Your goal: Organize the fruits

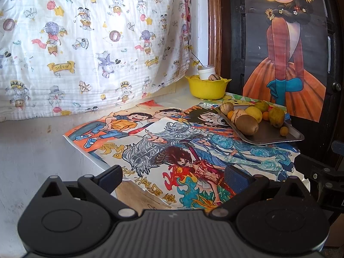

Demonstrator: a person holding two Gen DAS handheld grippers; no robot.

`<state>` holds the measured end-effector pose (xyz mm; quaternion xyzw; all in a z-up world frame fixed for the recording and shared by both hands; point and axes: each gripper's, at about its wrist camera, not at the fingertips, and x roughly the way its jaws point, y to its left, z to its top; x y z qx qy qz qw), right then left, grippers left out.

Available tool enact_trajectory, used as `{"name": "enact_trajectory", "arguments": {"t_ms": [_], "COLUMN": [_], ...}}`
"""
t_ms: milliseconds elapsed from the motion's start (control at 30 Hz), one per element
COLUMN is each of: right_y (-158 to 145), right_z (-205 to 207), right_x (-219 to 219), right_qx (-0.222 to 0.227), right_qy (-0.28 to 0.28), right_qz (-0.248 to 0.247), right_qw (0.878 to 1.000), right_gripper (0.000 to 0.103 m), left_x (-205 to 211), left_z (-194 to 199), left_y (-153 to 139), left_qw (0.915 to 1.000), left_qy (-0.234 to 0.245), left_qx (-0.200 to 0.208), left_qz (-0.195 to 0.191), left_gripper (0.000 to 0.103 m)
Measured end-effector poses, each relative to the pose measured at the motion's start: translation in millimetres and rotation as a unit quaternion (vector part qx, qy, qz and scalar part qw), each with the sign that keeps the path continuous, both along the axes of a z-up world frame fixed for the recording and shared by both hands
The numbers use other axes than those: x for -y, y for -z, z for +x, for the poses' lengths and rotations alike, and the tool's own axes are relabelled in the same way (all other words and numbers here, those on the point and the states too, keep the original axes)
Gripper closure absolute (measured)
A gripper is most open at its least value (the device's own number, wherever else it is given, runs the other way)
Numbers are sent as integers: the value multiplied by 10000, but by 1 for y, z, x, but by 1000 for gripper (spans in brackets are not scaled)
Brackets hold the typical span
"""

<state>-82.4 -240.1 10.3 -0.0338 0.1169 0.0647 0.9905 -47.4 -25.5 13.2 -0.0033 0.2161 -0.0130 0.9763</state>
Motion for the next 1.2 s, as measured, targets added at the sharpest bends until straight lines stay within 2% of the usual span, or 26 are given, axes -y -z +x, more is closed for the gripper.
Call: {"name": "enact_trajectory", "arguments": {"t_ms": [567,800,1200], "right_y": [-1,-1,3], "right_z": [1,1,-1], "right_x": [0,0,0], "right_qx": [-5,-9,-44], "right_qy": [2,4,-12], "right_qz": [1,0,-10], "right_qw": [10000,10000,10000], "right_gripper": [1,0,1], "left_x": [0,-4,-5], "left_z": [0,0,3], "left_y": [2,1,1], "left_qw": [10000,9997,9996], "left_qy": [-10,80,-1], "left_qx": [-31,-106,-180], "left_qz": [-26,-222,-220], "left_gripper": [0,0,0]}}
